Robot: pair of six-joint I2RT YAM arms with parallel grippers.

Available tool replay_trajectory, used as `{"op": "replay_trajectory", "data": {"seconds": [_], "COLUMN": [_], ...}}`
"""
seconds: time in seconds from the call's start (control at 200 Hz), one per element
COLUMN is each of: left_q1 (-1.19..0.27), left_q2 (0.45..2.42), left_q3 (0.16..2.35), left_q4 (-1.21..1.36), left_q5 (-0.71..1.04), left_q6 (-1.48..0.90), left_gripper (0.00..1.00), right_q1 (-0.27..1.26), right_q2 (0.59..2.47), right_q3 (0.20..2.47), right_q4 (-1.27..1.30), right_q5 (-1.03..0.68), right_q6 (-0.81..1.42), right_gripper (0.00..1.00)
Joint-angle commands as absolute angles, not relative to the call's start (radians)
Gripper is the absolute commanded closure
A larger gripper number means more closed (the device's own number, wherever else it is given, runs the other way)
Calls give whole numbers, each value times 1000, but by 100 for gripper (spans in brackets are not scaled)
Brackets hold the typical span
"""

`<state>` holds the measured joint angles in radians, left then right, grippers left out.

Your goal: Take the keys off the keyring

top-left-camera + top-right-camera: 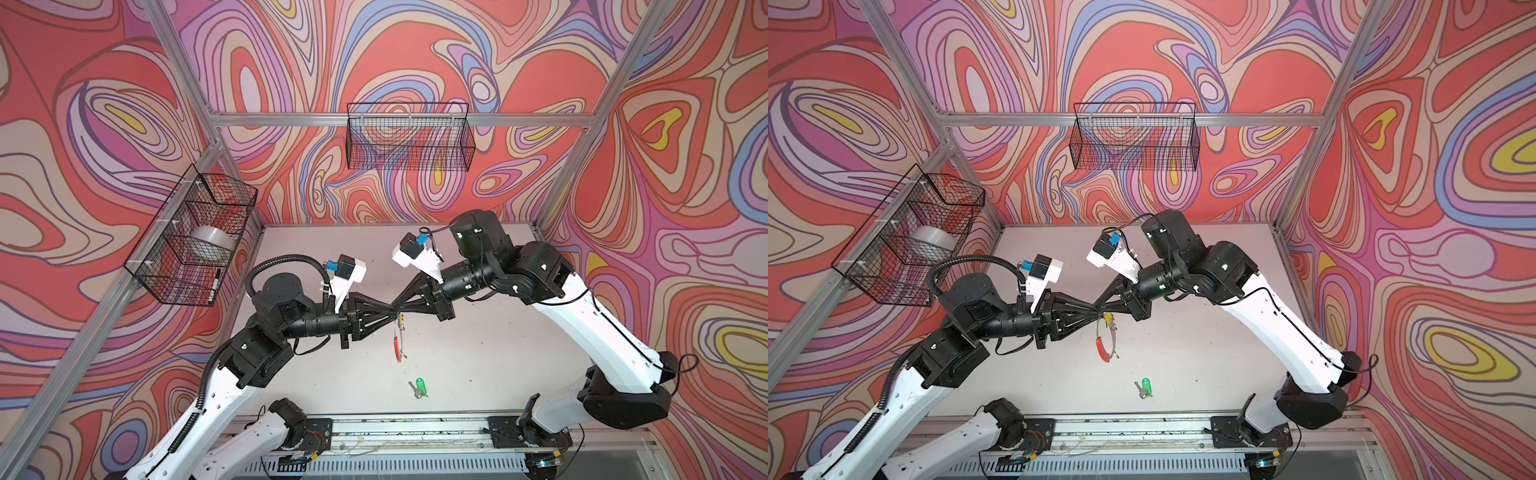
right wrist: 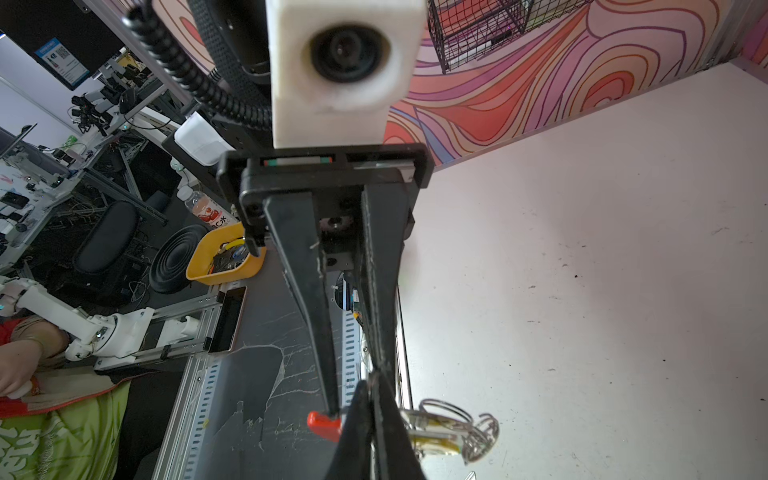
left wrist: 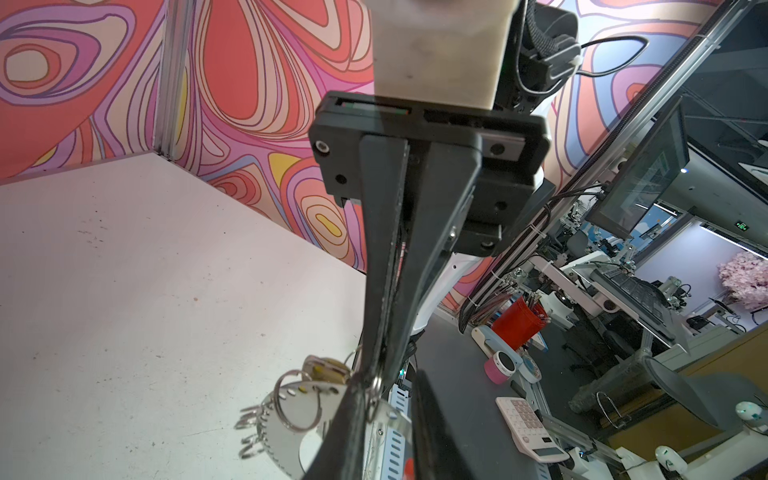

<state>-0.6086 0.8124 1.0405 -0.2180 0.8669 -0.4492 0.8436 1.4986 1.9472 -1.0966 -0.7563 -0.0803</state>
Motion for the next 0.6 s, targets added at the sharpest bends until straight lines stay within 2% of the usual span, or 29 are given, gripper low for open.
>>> {"op": "replay_trajectory", "data": {"seconds": [0.0,0.185,0.436,0.596], "left_q1": [-609,-611,-610,-609], "left_q2": [804,803,792,774], "left_q3": [1032,1033,1037,1028], "left_q4": [-181,-185,-183,-174], "left_q5": [891,876,851,830], "left_q6": [-454,-450,-443,-435], "left_gripper": [83,85,100,100], "right_q1": [841,842,845,858], "right_q2": [1482,1486,1481,1461], "right_q3": [1934,1924,1886,1851], "right_q4": [-1049,-1020,-979,-929], "right_q5": [-761,-785,-805,-802], "right_q6": [-61,-44,-21,5], "right_gripper": [100,100,100,100]}}
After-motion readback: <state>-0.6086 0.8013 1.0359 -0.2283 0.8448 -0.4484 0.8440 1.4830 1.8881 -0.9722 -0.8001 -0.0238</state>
